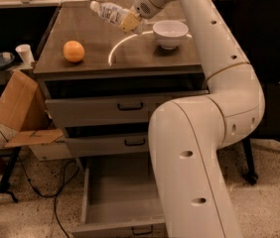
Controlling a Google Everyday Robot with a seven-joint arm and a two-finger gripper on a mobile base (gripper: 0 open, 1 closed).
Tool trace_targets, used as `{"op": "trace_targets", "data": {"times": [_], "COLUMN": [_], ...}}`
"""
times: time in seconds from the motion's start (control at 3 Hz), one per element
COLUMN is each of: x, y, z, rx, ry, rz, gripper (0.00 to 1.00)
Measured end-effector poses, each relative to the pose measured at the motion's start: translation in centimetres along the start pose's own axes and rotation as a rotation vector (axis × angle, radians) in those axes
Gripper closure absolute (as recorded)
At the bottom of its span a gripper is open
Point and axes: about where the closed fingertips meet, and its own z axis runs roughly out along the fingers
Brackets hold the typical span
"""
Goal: Place blue plastic bottle into bottom drawer
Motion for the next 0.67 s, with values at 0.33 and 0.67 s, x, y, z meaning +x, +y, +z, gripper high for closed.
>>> {"op": "trace_targets", "data": {"times": [0.33, 0.67], "x": [-2.8, -6.3], "y": [1.1, 3.1], "z": [-0.6, -1.4], "rx": [-0.02, -0.065], "ry": [-0.05, -0.12], "rz": [-0.04, -0.114], "gripper": [1.0, 1.0]}}
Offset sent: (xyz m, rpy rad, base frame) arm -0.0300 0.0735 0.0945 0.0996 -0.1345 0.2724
